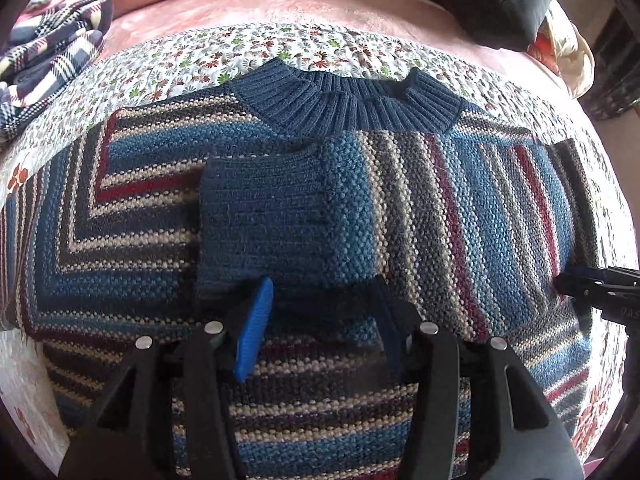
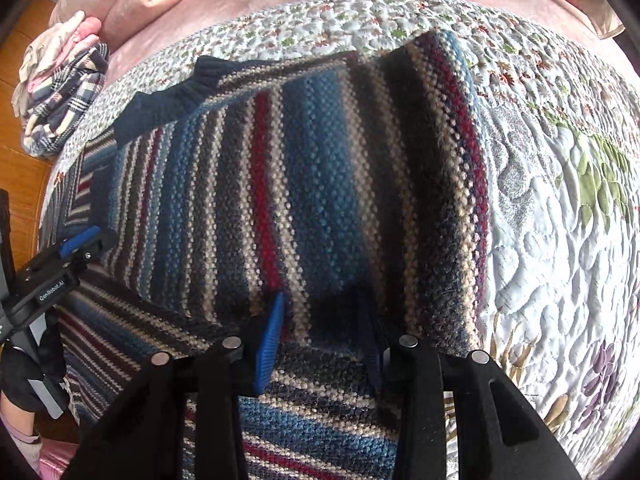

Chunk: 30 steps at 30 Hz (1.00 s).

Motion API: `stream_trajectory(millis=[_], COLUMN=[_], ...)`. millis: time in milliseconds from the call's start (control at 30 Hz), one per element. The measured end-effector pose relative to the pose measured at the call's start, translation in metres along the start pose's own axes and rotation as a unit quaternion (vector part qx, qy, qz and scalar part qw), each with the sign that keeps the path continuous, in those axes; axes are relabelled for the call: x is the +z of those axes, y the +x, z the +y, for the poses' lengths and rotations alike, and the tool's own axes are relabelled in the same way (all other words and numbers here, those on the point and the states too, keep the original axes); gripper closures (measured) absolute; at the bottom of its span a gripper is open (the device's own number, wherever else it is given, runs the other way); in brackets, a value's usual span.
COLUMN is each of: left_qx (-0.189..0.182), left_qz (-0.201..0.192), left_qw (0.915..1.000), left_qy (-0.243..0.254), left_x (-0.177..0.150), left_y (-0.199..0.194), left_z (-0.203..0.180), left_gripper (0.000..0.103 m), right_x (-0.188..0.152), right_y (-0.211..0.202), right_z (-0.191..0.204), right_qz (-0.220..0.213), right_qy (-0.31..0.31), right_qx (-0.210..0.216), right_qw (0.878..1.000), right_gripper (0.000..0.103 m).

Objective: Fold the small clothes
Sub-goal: 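Grasp the other sleeve cuff with the left tool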

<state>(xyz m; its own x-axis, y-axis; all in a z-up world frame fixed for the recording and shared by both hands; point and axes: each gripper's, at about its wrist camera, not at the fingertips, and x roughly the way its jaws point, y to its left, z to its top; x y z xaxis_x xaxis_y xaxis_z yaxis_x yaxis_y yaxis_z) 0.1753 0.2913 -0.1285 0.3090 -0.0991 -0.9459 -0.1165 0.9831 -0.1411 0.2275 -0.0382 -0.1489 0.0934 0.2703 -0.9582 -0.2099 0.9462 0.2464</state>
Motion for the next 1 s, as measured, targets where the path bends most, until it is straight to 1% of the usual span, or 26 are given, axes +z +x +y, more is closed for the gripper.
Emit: stream_trajectory(millis=[67, 167, 233, 267, 300, 367, 467, 500, 567, 633, 700, 733, 767, 800, 833, 900, 933, 1000], left_qx=[-0.010, -0.032, -0.053, -0.060, -0.068, -0.060, -0.024, -0.006, 0.025, 0.047, 0.071, 0.073, 0.070, 0.062, 0.050, 0.026, 0.019, -0.001], left_qz=[-0.003, -0.027, -0.057, -0.065, -0.071, -0.079, -0.078, -0.074, -0.067, -0.063, -0.067, -0.076, -0.084, -0.097, -0.107, -0.126, -0.134, -0.142], left_qw=[0.9997, 0.9984, 0.9953, 0.9935, 0.9917, 0.9902, 0.9878, 0.9851, 0.9750, 0.9611, 0.9431, 0.9334, 0.9252, 0.9140, 0.9048, 0.8895, 0.8851, 0.8792], left_qy=[-0.021, -0.039, -0.059, -0.071, -0.083, -0.098, -0.133, -0.155, -0.210, -0.265, -0.318, -0.343, -0.363, -0.389, -0.409, -0.438, -0.445, -0.455], left_x=[0.003, 0.012, 0.016, 0.016, 0.011, -0.001, -0.034, -0.050, -0.082, -0.108, -0.132, -0.141, -0.148, -0.154, -0.158, -0.160, -0.157, -0.148], left_y=[-0.015, -0.057, -0.091, -0.104, -0.117, -0.134, -0.146, -0.150, -0.148, -0.144, -0.142, -0.142, -0.142, -0.142, -0.140, -0.135, -0.132, -0.120], left_z=[0.006, 0.023, 0.045, 0.058, 0.077, 0.111, 0.182, 0.212, 0.274, 0.330, 0.381, 0.403, 0.420, 0.439, 0.454, 0.476, 0.479, 0.486], left_gripper=[0.055, 0.053, 0.047, 0.041, 0.038, 0.034, 0.032, 0.032, 0.032, 0.033, 0.036, 0.036, 0.036, 0.036, 0.036, 0.036, 0.036, 0.036], right_x=[0.000, 0.002, 0.002, 0.001, 0.001, -0.002, 0.002, 0.003, 0.000, -0.002, -0.003, -0.004, -0.005, -0.006, -0.007, -0.009, -0.010, -0.011], right_y=[-0.013, -0.041, -0.059, -0.066, -0.070, -0.072, -0.065, -0.061, -0.055, -0.045, -0.037, -0.033, -0.029, -0.025, -0.021, -0.015, -0.013, -0.010], right_z=[0.004, 0.016, 0.025, 0.030, 0.035, 0.044, 0.054, 0.059, 0.063, 0.066, 0.070, 0.071, 0.073, 0.075, 0.077, 0.080, 0.080, 0.083], right_qz=[-0.014, -0.045, -0.064, -0.069, -0.072, -0.073, -0.061, -0.057, -0.048, -0.040, -0.033, -0.032, -0.029, -0.026, -0.026, -0.022, -0.019, -0.016], right_qy=[-0.001, 0.003, -0.004, -0.008, -0.012, -0.022, -0.035, -0.039, -0.042, -0.041, -0.046, -0.049, -0.052, -0.054, -0.054, -0.053, -0.052, -0.051], right_qx=[0.007, 0.055, 0.074, 0.082, 0.089, 0.093, 0.089, 0.084, 0.076, 0.073, 0.062, 0.057, 0.054, 0.050, 0.049, 0.046, 0.044, 0.036], right_qw=[1.000, 0.997, 0.995, 0.994, 0.993, 0.993, 0.994, 0.994, 0.995, 0.996, 0.996, 0.997, 0.997, 0.997, 0.997, 0.997, 0.997, 0.998], right_gripper=[0.066, 0.065, 0.064, 0.063, 0.061, 0.059, 0.058, 0.058, 0.058, 0.058, 0.058, 0.058, 0.058, 0.058, 0.058, 0.058, 0.058, 0.058])
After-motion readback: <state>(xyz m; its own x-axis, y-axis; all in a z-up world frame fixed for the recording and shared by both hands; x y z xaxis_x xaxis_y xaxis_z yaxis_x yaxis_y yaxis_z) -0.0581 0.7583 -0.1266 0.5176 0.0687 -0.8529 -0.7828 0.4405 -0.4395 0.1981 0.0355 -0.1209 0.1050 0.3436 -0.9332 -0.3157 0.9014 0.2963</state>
